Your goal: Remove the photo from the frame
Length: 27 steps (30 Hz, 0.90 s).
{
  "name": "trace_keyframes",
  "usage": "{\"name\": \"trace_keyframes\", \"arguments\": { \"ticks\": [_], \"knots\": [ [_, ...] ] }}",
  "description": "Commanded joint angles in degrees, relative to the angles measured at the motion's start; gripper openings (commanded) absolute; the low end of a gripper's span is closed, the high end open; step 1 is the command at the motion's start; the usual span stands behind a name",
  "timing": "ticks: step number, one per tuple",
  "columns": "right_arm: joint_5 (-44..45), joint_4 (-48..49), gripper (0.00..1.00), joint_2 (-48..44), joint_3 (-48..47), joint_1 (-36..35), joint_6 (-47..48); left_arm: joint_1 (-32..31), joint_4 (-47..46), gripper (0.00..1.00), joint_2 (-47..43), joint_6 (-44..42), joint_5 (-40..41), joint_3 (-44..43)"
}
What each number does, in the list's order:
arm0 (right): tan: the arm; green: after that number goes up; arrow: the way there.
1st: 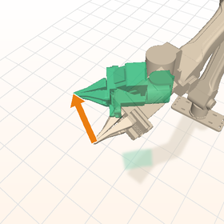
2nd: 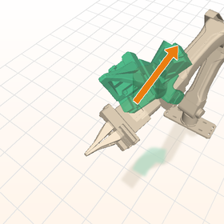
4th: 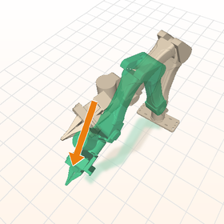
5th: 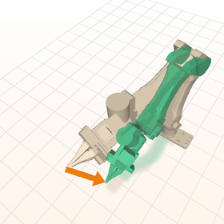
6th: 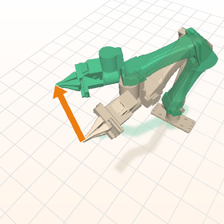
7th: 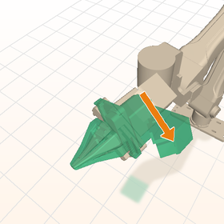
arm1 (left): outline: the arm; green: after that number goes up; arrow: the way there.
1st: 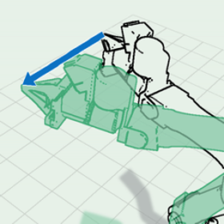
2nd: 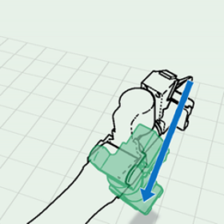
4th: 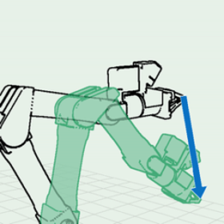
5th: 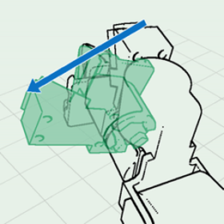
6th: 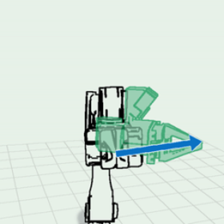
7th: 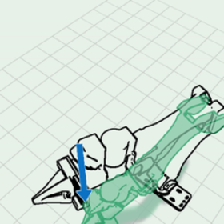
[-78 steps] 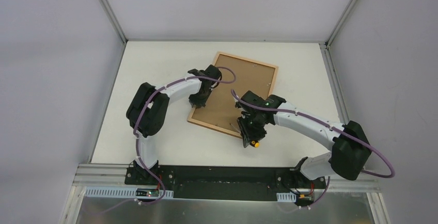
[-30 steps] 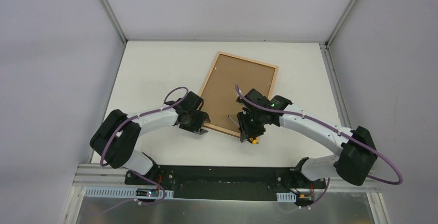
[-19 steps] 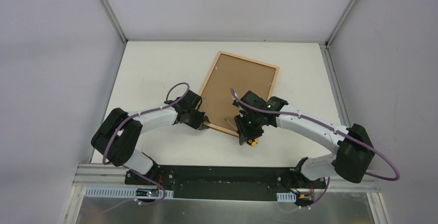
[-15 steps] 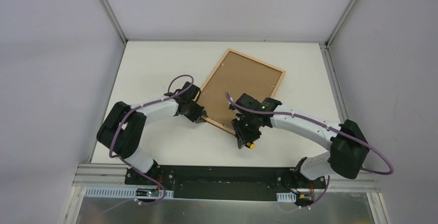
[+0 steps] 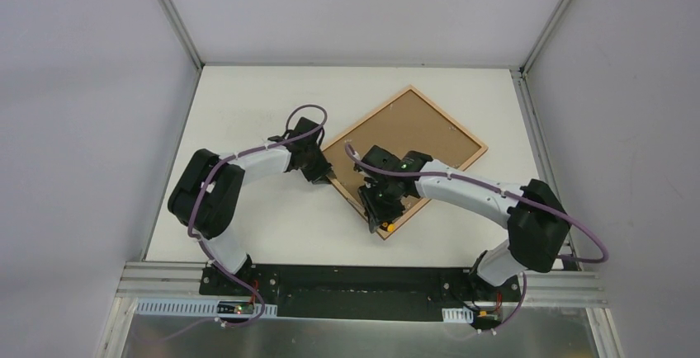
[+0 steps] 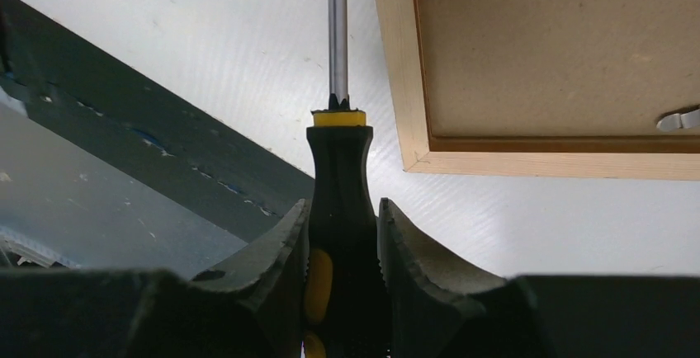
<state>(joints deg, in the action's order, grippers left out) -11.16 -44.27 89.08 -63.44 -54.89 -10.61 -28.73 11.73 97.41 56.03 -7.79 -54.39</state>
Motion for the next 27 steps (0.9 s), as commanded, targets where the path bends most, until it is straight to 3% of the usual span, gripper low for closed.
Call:
{"name": "trace_keyframes", "arguments": {
  "ticks": [1,3,5,8,14,19,23,27],
  "knots": [
    [2.59,-1.03,0.00,-5.68,-4.43,-0.06,-1.83,0.63,2.14,0.00,0.24,-6.01,-2.03,1.34],
    [3.04,-0.42,0.00,-6.78,-4.08,0.23,-1.77,1.64,2.29,0.07,0.16,-4.70,-3.83,1.09],
    [3.42,-0.21,0.00,-5.61,-3.77,0.82,-1.23,2.60,2.32,0.26,-0.25,-2.88,-5.21,1.26],
    [3.33,0.90,0.00,-1.70,-3.44,1.27,-0.35,3.37,2.31,0.43,-1.62,-1.12,-5.25,1.48],
    [1.73,4.24,0.00,2.87,-3.81,1.13,-0.70,5.67,1.78,0.59,-3.41,0.34,-5.38,1.13],
    [1.47,5.84,0.00,4.67,-3.19,0.98,-1.24,7.89,0.70,0.56,-1.78,2.55,-5.52,1.98],
    [1.94,5.66,0.00,4.95,-2.49,0.49,-1.26,8.85,-2.22,0.31,0.39,4.79,-6.65,4.14],
    [2.67,5.45,0.00,4.53,-1.52,0.26,-1.34,8.78,-3.40,0.19,1.64,5.49,-8.09,5.04]
  ]
}}
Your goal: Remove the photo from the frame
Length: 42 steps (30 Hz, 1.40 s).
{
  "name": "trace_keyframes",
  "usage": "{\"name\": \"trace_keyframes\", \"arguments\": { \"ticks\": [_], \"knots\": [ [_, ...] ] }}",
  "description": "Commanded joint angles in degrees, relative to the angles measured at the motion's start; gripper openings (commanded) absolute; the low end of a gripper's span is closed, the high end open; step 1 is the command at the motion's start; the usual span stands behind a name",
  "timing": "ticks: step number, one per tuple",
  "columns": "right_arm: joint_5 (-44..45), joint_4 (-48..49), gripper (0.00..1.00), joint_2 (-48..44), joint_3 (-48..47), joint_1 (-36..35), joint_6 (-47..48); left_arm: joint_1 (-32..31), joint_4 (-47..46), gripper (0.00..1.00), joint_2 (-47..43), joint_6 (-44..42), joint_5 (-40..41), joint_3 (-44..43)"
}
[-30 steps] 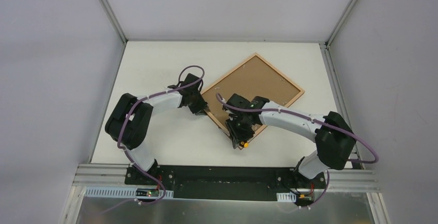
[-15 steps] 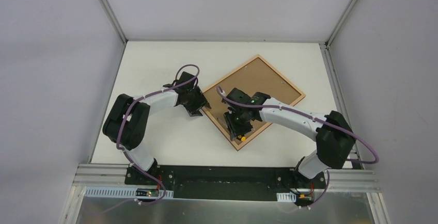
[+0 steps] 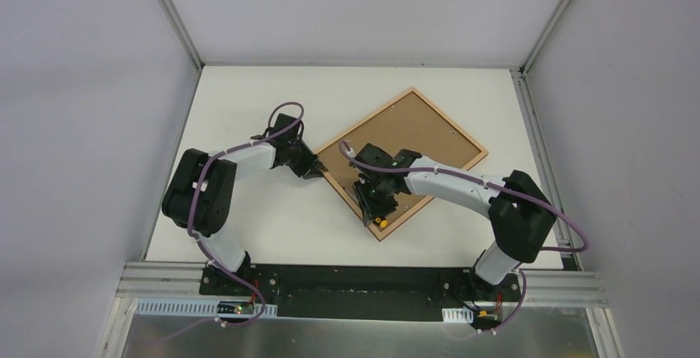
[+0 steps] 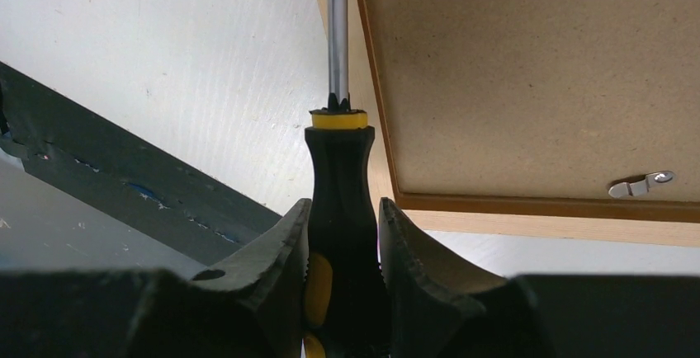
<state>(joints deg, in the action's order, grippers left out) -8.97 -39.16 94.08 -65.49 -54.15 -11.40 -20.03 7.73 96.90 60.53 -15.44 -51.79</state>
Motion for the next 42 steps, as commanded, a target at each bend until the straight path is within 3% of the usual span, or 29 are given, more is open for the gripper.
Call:
{"name": "trace_keyframes", "arguments": {
  "ticks": [1,6,13,18,22,25,28,33,36,42],
  "knots": [
    [0.52,0.39,0.00,-0.37,0.56,-0.50,-0.55,0.08,0.62,0.17,2.11,0.99,-0.58,2.80],
    [1.14,2.88,0.00,3.15,-0.42,-0.30,-1.36,0.08,0.84,0.08,0.92,1.25,-0.97,5.07],
    [6.89,-2.90,0.00,12.90,-12.51,2.22,-5.68,0.06,1.87,0.02,0.01,1.10,-1.04,8.18],
    [6.26,-2.31,0.00,11.36,-12.82,3.37,-3.92,0.08,2.53,0.02,-0.81,-0.19,-0.68,8.25],
    [-0.24,-1.94,0.00,9.44,-14.10,6.58,-4.74,0.08,3.17,0.03,-1.01,-1.54,-0.64,7.25],
    [-2.62,-2.42,0.00,4.09,-14.70,7.96,-5.05,0.08,4.07,0.07,-1.71,-3.48,-0.75,5.95],
    [-1.66,-3.02,0.00,-3.40,-13.02,9.70,-5.44,0.15,5.28,0.21,-2.74,-5.50,-0.76,4.13],
    [8.23,-3.62,0.00,-17.17,-3.33,14.86,-8.36,0.08,7.28,0.39,-6.82,-9.38,-1.39,2.04],
    [10.91,-5.20,0.00,-24.20,4.42,21.97,-12.28,0.08,9.98,0.47,-10.17,-11.88,-0.78,0.62],
    [15.47,-8.07,0.00,-38.94,12.91,38.11,-19.12,0.04,12.55,0.54,-16.43,-13.81,-4.01,-0.82]
  ]
}}
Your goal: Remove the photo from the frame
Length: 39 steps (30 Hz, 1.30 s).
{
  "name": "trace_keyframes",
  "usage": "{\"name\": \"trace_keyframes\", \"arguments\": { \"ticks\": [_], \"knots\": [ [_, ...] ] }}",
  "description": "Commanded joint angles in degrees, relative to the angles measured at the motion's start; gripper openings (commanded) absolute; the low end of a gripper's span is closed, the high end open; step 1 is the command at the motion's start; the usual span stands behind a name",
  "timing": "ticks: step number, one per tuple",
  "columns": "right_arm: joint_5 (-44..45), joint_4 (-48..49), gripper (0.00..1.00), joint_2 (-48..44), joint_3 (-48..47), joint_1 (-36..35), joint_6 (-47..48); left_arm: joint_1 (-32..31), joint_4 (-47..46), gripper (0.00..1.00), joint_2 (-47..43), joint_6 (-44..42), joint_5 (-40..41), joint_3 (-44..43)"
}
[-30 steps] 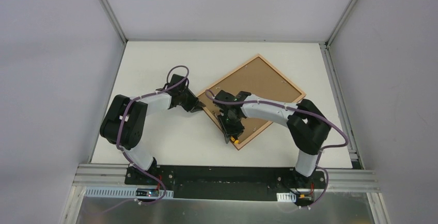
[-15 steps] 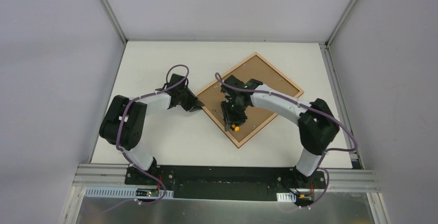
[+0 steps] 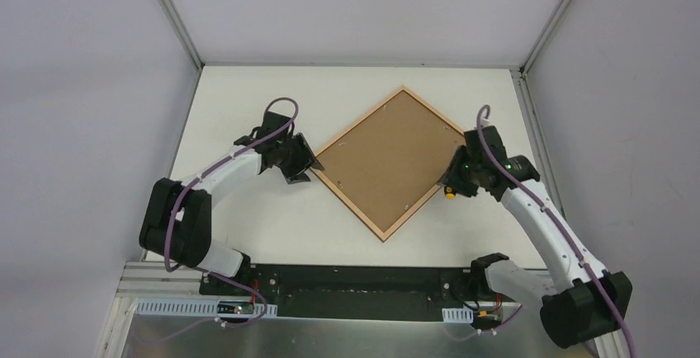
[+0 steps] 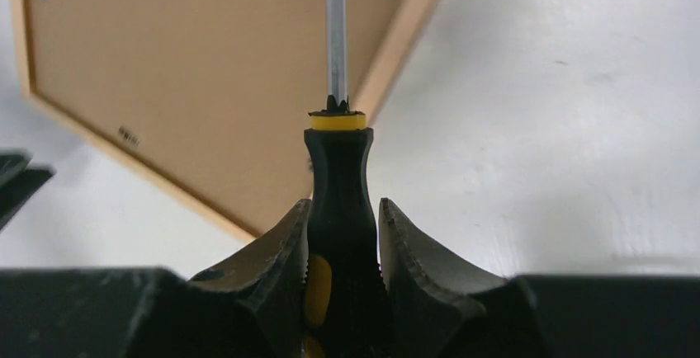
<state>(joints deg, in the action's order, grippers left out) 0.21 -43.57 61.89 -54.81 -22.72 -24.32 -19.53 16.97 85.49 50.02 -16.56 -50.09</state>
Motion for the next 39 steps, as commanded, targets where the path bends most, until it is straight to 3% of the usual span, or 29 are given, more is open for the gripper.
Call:
{"name": "trace_keyframes", "arguments": {
  "ticks": [1,4,6,10,18,32,39],
  "knots": [
    [8.45,-5.16,0.00,-7.81,2.28,8.38,-6.98,-0.38,3.45,0.54,-5.76,-3.34,-4.41,-2.71],
    [16.74,-9.33,0.00,-8.12,2.18,12.77,-9.07,-0.57,3.87,0.56,-7.58,-3.84,-8.95,-3.12],
    [19.31,-11.31,0.00,-6.74,2.50,16.18,-10.96,-0.68,5.05,0.63,-8.46,-4.99,-12.27,-3.57],
    [20.11,-14.08,0.00,-0.47,2.87,22.34,-13.68,-1.07,10.78,0.71,-12.10,-8.56,-15.66,-5.30],
    [19.70,-11.01,0.00,13.60,4.81,34.09,-10.54,-1.13,14.34,0.73,-19.48,-13.71,-15.28,-2.03],
    [11.29,-9.96,0.00,31.72,0.46,34.49,-6.73,-1.13,23.19,0.73,-24.50,-20.64,-13.61,-4.82],
    [8.48,-9.00,0.24,33.46,0.83,34.50,-4.78,-1.13,24.48,0.73,-25.60,-19.97,-13.35,-4.88]
  ]
}}
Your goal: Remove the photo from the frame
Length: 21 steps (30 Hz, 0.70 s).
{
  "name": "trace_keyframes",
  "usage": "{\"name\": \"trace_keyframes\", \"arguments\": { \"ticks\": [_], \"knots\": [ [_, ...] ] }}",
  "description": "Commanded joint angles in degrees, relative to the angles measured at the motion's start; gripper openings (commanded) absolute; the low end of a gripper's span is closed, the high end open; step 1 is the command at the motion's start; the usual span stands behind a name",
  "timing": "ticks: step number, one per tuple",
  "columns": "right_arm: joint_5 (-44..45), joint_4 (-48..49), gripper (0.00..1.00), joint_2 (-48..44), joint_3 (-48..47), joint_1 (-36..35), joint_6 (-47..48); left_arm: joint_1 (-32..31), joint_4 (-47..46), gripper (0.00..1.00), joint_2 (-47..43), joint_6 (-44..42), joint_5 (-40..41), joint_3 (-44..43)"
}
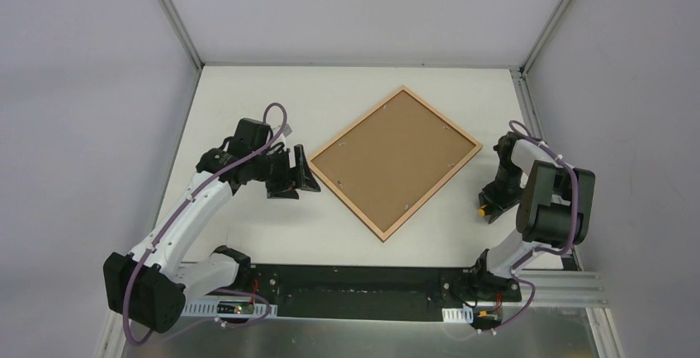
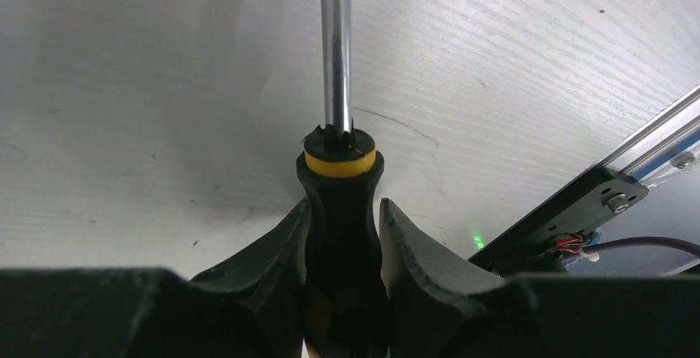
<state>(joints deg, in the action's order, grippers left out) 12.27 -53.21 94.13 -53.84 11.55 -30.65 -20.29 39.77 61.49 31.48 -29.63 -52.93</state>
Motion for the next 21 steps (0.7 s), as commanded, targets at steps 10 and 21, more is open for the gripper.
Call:
{"name": "trace_keyframes", "arguments": {
  "ticks": [10,21],
  "knots": [
    [-4.83,0.02,0.51,3.49,-0.54,0.23,2.41,-0.36,1.80,0.73,-1.98,-0.79,0.11,-2.38],
    [-4.66,0.59,0.72,2.38,0.02,0.20,2.46,-0.38,2.33,0.74,-3.57,0.02,-0.44,-1.61]
  ]
}}
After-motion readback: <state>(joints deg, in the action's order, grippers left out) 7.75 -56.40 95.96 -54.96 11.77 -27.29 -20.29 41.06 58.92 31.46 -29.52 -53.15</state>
